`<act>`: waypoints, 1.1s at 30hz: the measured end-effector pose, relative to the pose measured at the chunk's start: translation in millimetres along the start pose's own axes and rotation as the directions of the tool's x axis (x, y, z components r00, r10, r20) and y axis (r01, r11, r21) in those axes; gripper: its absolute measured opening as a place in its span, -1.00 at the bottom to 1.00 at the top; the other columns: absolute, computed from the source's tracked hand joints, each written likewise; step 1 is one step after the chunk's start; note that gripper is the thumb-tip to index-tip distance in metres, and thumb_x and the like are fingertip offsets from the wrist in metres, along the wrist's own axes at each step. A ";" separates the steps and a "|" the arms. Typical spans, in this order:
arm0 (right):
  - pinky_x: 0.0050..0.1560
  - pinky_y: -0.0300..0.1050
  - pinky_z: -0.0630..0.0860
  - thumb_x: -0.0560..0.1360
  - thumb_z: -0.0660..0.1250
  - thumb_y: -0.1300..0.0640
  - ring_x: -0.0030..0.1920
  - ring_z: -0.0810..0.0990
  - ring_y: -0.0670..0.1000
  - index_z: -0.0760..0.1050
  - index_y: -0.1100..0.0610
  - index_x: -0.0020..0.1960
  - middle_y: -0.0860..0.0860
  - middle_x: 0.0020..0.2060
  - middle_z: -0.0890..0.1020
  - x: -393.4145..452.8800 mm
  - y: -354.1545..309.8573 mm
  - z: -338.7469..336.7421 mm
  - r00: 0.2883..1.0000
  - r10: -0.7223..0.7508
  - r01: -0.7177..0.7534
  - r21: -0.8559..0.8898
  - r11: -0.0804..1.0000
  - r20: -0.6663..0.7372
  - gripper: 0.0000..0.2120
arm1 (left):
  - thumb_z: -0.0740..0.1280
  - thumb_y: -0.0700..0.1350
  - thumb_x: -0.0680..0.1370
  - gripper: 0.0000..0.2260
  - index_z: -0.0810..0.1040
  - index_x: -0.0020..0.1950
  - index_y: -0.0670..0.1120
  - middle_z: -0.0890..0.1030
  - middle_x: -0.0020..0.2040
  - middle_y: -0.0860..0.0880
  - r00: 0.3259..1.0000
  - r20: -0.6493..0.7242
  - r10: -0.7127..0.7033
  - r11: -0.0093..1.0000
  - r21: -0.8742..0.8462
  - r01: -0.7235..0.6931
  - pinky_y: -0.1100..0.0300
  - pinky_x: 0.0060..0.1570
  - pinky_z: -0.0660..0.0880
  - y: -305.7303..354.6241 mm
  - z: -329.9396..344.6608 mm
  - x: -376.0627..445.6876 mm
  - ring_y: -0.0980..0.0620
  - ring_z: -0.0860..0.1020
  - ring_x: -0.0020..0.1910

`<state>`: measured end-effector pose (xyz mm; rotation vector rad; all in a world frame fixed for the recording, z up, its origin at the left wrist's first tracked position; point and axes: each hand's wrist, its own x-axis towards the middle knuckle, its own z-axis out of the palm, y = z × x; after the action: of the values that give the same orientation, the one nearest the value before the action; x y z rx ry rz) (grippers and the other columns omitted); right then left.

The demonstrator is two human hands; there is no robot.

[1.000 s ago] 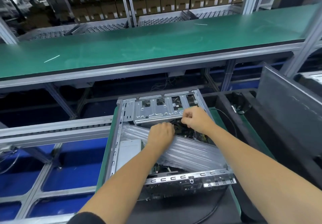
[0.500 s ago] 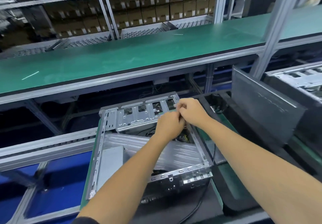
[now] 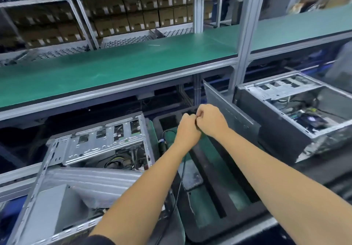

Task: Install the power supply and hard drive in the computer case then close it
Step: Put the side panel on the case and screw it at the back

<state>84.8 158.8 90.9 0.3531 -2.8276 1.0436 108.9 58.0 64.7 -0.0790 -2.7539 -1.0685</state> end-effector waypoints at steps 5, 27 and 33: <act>0.11 0.03 0.44 0.49 0.36 0.13 0.17 0.45 0.17 0.47 0.19 0.14 0.14 0.11 0.50 29.1 45.9 -48.9 0.991 0.011 -0.063 -0.392 0.918 -0.132 -0.74 | 0.22 -0.29 0.47 -0.81 0.38 -0.35 -0.16 0.33 -0.27 -0.06 0.999 0.032 0.012 0.998 -0.068 -0.010 0.15 -0.39 0.20 49.4 35.9 49.1 -0.06 0.34 -0.24; -0.11 -0.03 0.43 0.56 0.25 0.26 0.11 0.60 0.16 0.49 0.22 0.21 0.15 0.11 0.60 63.0 24.5 -80.2 0.974 0.192 -0.227 -0.484 0.845 -0.121 -0.77 | 0.12 -0.11 0.58 -0.81 0.43 -0.05 -0.21 0.55 -0.15 -0.14 0.952 0.190 -0.242 0.887 -0.354 0.296 0.17 -0.34 0.36 63.6 68.5 79.4 0.02 0.43 -0.31; -0.18 -0.06 0.37 0.60 0.30 -0.02 0.05 0.63 0.14 0.52 0.18 0.17 0.07 -0.08 0.59 52.5 -36.9 -109.8 0.967 0.066 -0.150 -0.344 0.927 -0.245 -0.71 | 0.05 0.19 0.63 -0.56 0.59 -0.14 -0.02 0.64 -0.34 0.00 0.956 0.143 -0.255 0.480 -0.840 0.254 0.29 -0.45 0.49 100.4 8.9 75.7 0.14 0.60 -0.42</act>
<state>45.5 193.7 206.7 0.0353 -2.7693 0.5168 45.0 136.9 139.4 0.2149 -1.9499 -2.4167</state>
